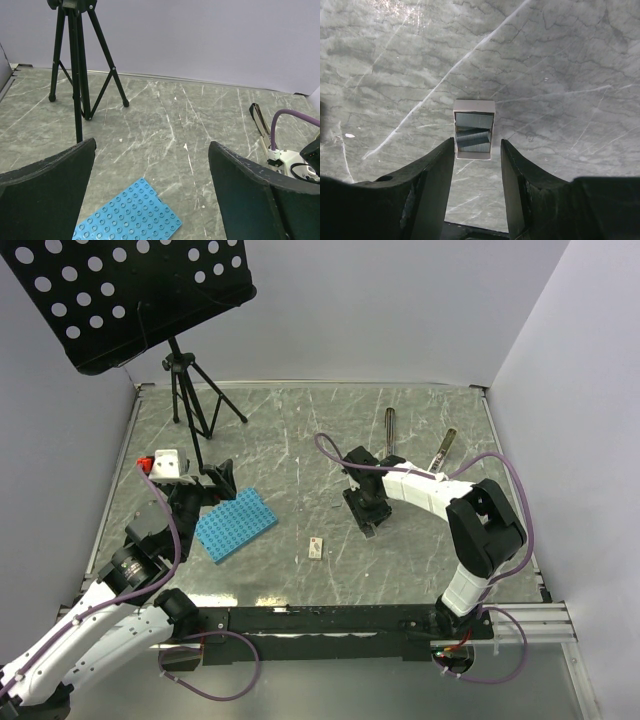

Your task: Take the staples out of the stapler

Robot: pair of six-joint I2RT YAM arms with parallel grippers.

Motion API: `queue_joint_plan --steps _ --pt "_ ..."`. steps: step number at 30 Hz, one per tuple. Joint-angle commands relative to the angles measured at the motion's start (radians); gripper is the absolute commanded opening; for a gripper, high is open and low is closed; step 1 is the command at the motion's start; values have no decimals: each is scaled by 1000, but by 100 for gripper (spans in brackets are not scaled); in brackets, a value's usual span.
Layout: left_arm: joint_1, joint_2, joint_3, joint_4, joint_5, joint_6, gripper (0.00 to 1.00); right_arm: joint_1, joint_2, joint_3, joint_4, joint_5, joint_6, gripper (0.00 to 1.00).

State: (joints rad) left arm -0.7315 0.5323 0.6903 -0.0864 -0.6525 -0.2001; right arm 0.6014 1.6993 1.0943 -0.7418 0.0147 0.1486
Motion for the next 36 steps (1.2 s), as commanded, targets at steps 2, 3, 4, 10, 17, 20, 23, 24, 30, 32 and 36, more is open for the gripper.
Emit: queue_joint_plan --steps 2,3,4,10,17,20,23,24,30,32,36 --pt "6 -3 3 30 -15 13 99 -12 2 1 7 21 2 50" --pt "6 -5 3 30 -16 13 99 -14 2 -2 5 27 5 50" --pt "4 -5 3 30 -16 13 99 -15 -1 -1 7 30 3 50" --pt "4 5 5 31 -13 13 99 -25 -12 -1 13 33 8 49" --pt "4 0 2 33 -16 13 99 -28 -3 -2 15 22 5 49" --pt "6 3 2 34 -15 13 99 -26 -20 7 9 14 8 49" --pt "4 8 3 34 -13 13 99 -28 -36 50 -17 24 28 50" --pt "4 8 3 37 -13 13 99 -26 -44 80 -37 36 37 50" --pt "6 -6 2 36 -19 13 99 -11 -43 173 -37 86 196 55" --pt "6 -12 -2 40 -22 11 99 11 -23 212 -36 102 249 58" --pt "4 -22 -2 39 -12 10 99 60 26 285 -19 155 302 63"
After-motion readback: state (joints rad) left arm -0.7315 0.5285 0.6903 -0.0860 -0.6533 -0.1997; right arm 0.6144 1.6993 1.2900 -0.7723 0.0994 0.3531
